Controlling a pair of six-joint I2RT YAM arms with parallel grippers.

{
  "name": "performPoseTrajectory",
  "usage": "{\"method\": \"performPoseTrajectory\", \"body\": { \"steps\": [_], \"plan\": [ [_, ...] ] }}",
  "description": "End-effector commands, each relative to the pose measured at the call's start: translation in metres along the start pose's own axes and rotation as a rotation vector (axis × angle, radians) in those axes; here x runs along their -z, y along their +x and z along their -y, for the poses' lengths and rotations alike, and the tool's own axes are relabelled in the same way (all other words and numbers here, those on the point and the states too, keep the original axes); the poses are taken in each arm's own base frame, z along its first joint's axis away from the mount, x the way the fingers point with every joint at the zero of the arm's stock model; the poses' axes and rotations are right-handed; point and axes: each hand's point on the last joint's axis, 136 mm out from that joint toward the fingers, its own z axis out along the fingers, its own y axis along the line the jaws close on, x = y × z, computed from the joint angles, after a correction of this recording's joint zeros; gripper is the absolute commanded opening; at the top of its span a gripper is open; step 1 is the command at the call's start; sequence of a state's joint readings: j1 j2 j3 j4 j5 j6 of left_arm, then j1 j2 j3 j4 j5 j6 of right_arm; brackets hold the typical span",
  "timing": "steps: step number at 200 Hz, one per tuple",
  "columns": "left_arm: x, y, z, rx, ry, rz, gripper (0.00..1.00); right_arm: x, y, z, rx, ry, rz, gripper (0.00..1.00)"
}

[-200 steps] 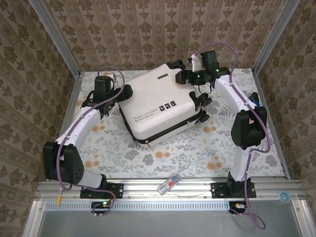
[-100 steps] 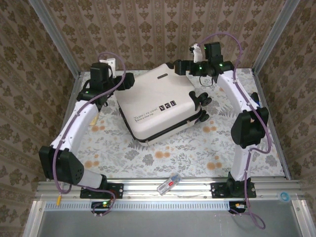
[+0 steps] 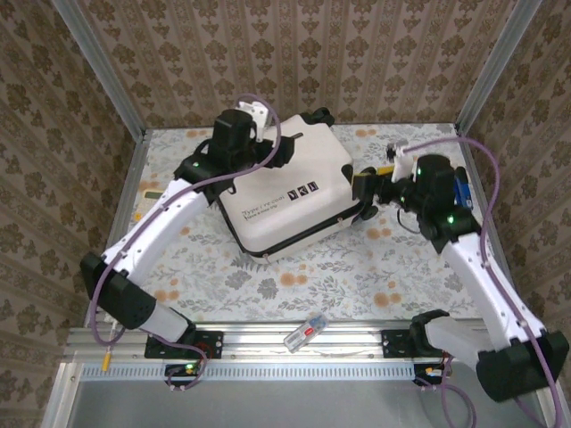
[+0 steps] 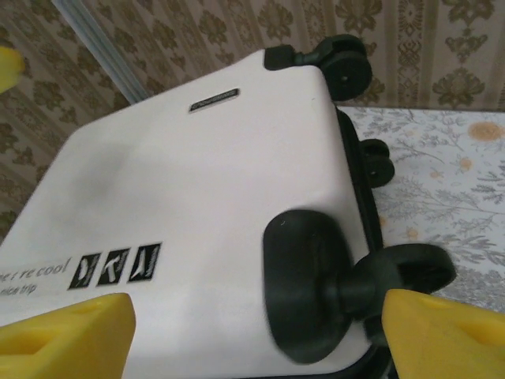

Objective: Pack the luggage

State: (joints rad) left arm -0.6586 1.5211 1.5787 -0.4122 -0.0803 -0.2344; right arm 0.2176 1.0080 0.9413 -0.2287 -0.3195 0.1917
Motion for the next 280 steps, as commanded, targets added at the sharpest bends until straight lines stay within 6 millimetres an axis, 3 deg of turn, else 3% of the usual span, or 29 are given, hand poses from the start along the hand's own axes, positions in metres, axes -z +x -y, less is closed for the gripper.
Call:
{"method": "performPoseTrajectory", "body": {
  "steps": [1,22,39,83,135,182,205,222,244,280],
  "plan": [
    [-0.022,-0.004,0.018,0.009,0.000,0.007,0.88,-0.011,0.044,0.000,-0.001,0.028,-0.010,0.79],
    [-0.037,0.012,0.036,0.036,-0.019,0.005,0.87,-0.025,0.089,-0.011,0.029,0.016,-0.054,0.74],
    [-0.037,0.026,0.051,0.047,-0.021,0.020,0.87,-0.036,0.119,-0.010,0.004,0.016,-0.079,0.70],
    [-0.027,0.057,0.065,0.080,-0.031,-0.014,0.86,-0.059,0.160,0.008,-0.059,0.065,-0.143,0.66],
    [-0.015,0.070,0.067,0.030,-0.104,-0.008,0.86,-0.080,0.160,0.016,-0.051,0.094,-0.128,0.55],
    [0.013,0.087,0.078,-0.009,-0.167,0.001,0.85,-0.090,0.163,0.004,-0.029,0.012,-0.129,0.31],
    [0.030,0.107,0.082,-0.048,-0.225,-0.014,0.84,-0.088,0.165,0.001,-0.030,-0.007,-0.118,0.23],
    [0.039,0.123,0.086,-0.061,-0.239,-0.029,0.78,-0.087,0.164,0.001,-0.024,-0.006,-0.117,0.12],
    [0.047,0.144,0.095,-0.053,-0.224,-0.046,0.70,-0.085,0.165,0.003,-0.017,0.005,-0.124,0.05],
    [0.040,0.199,0.099,0.002,-0.227,-0.149,0.67,-0.084,0.166,0.005,-0.016,0.019,-0.131,0.00]
  ]
}}
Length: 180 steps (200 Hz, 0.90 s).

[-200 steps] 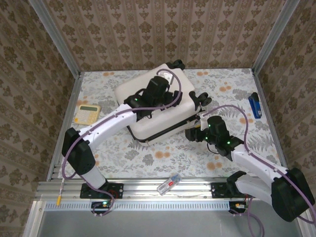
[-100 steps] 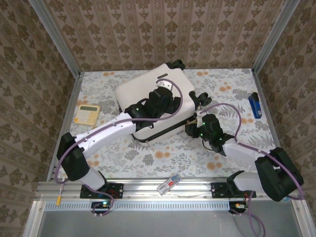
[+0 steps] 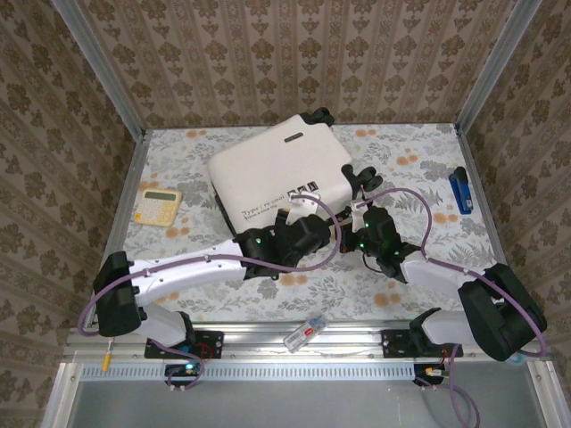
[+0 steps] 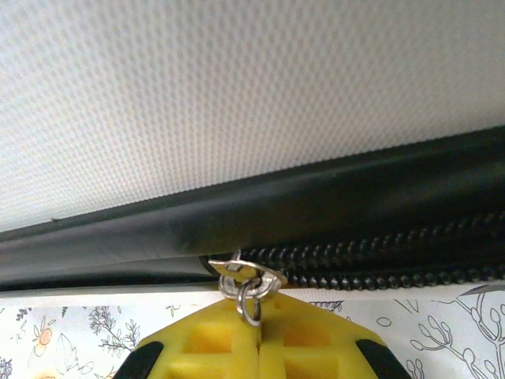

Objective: Pack the luggage

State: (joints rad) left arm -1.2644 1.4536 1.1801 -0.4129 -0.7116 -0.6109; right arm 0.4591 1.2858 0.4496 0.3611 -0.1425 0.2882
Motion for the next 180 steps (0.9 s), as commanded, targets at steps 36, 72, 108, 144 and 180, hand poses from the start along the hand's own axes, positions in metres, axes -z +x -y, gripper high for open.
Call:
{"method": "performPoseTrajectory", "body": {
  "steps": [36,72,108,144,180],
  "plan": [
    [-0.010,0.053,-0.019,0.037,-0.133,-0.116,0.66,0.005,-0.019,0.005,0.005,0.040,0.061,0.00],
    [-0.011,0.064,-0.046,0.020,-0.240,-0.130,0.67,0.006,-0.019,0.016,-0.011,0.108,0.051,0.00],
    [-0.018,0.069,-0.084,0.030,-0.314,-0.133,0.67,0.005,-0.023,0.031,-0.050,0.200,0.040,0.00],
    [-0.030,0.062,-0.118,0.021,-0.367,-0.097,0.69,0.010,-0.032,0.055,-0.134,0.313,0.047,0.00],
    [-0.055,0.042,-0.156,0.048,-0.404,-0.026,0.70,-0.004,-0.038,0.048,-0.128,0.249,0.036,0.00]
  ]
}}
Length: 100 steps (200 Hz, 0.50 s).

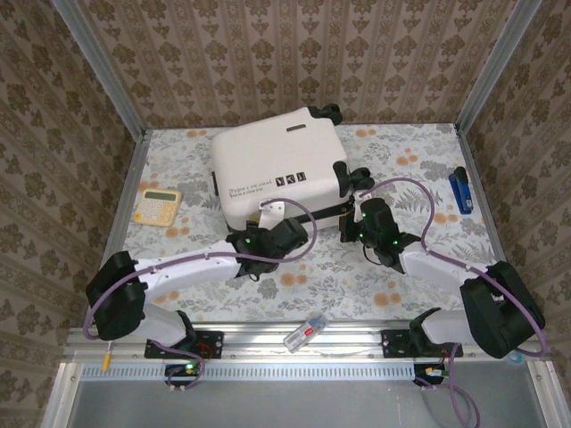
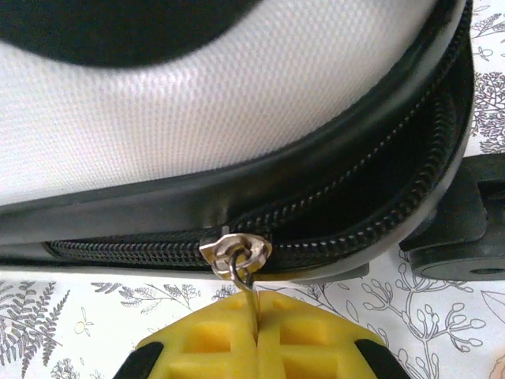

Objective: Pack the luggage

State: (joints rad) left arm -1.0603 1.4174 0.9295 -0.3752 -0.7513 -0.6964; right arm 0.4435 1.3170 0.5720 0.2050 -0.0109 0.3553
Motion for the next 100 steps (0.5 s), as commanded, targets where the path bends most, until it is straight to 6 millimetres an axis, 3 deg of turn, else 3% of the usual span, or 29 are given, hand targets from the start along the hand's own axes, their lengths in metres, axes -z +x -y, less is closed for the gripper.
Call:
{"method": "performPoseTrajectory", "body": {
  "steps": [1,27,55,63,77,100],
  "plan": [
    [-0.023,-0.025,-0.044,-0.017,-0.127,0.077,0.70,-0.005,-0.019,0.020,-0.051,0.082,0.050,0.00],
    [-0.030,-0.062,-0.057,0.002,-0.132,0.155,0.70,-0.012,-0.022,0.009,-0.022,0.011,0.081,0.00],
    [-0.021,-0.104,-0.046,-0.038,-0.088,0.235,0.73,-0.021,-0.025,0.039,-0.135,0.082,0.074,0.00],
    [-0.018,-0.113,-0.040,-0.048,-0.062,0.238,0.73,-0.022,-0.029,0.036,-0.164,0.029,0.085,0.00],
    [-0.015,-0.130,-0.020,-0.080,0.032,0.242,0.75,-0.023,-0.034,0.012,-0.146,-0.110,0.095,0.00],
    [-0.003,-0.157,0.026,-0.161,0.238,0.262,0.75,-0.023,-0.036,-0.008,-0.124,-0.227,0.103,0.00]
  ]
}}
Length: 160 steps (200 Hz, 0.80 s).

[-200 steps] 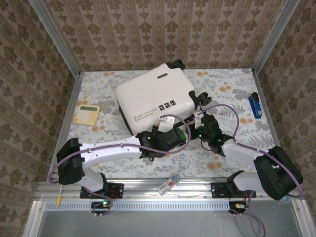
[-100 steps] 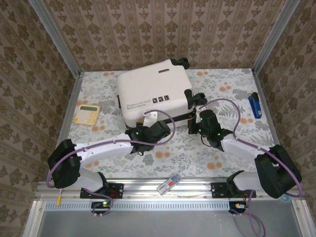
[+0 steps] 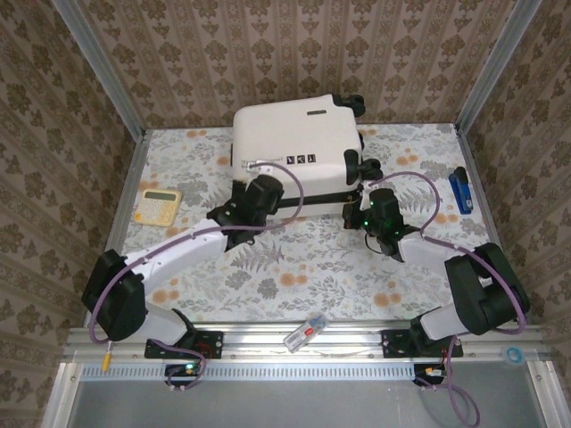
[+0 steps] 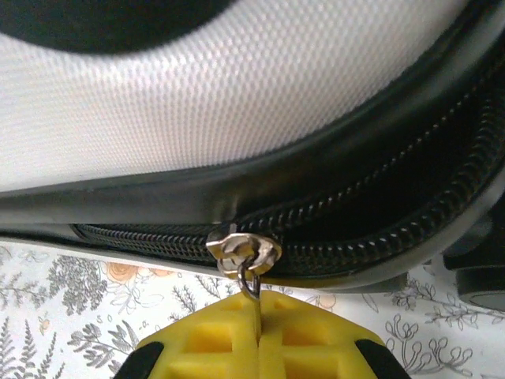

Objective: Pack the luggage

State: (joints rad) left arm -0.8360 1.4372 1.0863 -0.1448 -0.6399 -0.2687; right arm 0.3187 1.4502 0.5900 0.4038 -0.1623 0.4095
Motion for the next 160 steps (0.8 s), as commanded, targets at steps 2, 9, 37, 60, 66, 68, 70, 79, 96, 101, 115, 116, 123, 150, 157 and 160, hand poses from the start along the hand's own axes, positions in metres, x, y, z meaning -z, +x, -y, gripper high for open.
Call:
{"method": "performPoseTrajectory", "body": {
  "steps": [2,9,37,60,66,68,70,79,96,101,115,116,123,150,157,160],
  "plan": [
    [0.007,-0.051,0.046,-0.079,0.236,0.086,0.76,-0.003,-0.008,-0.027,-0.012,-0.155,0.030,0.00],
    [0.008,-0.060,0.061,-0.103,0.313,0.103,0.77,-0.003,-0.007,-0.027,-0.016,-0.163,0.033,0.00],
    [0.010,-0.097,0.108,-0.196,0.500,0.158,0.78,-0.005,-0.007,-0.014,-0.080,-0.091,0.040,0.00],
    [-0.004,-0.115,0.136,-0.239,0.553,0.127,0.78,-0.004,-0.005,-0.017,-0.125,-0.106,0.050,0.00],
    [-0.009,-0.118,0.141,-0.243,0.552,0.106,0.78,-0.003,-0.005,-0.017,-0.129,-0.104,0.053,0.00],
    [-0.011,-0.119,0.143,-0.246,0.553,0.098,0.78,-0.003,-0.005,-0.016,-0.131,-0.102,0.054,0.00],
    [-0.012,-0.120,0.145,-0.247,0.552,0.093,0.78,-0.003,-0.004,-0.016,-0.131,-0.100,0.054,0.00],
    [-0.019,-0.122,0.153,-0.258,0.535,0.062,0.78,-0.002,-0.003,-0.016,-0.133,-0.096,0.056,0.00],
    [-0.030,-0.122,0.166,-0.289,0.493,0.020,0.78,0.000,-0.001,-0.014,-0.132,-0.089,0.049,0.00],
    [-0.033,-0.121,0.170,-0.300,0.477,0.008,0.78,0.001,0.000,-0.014,-0.131,-0.088,0.047,0.00],
    [-0.037,-0.119,0.180,-0.327,0.450,-0.020,0.78,0.003,0.000,-0.015,-0.124,-0.087,0.041,0.00],
    [-0.038,-0.119,0.181,-0.329,0.448,-0.022,0.78,0.003,0.000,-0.015,-0.123,-0.086,0.042,0.00],
    [-0.039,-0.116,0.186,-0.341,0.436,-0.036,0.79,0.004,0.001,-0.014,-0.122,-0.083,0.038,0.00],
    [-0.041,-0.107,0.199,-0.390,0.378,-0.061,0.80,0.009,0.000,-0.014,-0.108,-0.074,0.039,0.00],
    [-0.042,-0.104,0.202,-0.400,0.369,-0.066,0.80,0.009,-0.001,-0.014,-0.105,-0.073,0.039,0.00],
    [-0.042,-0.103,0.202,-0.402,0.365,-0.070,0.80,0.009,0.000,-0.014,-0.104,-0.071,0.037,0.00]
  ]
}}
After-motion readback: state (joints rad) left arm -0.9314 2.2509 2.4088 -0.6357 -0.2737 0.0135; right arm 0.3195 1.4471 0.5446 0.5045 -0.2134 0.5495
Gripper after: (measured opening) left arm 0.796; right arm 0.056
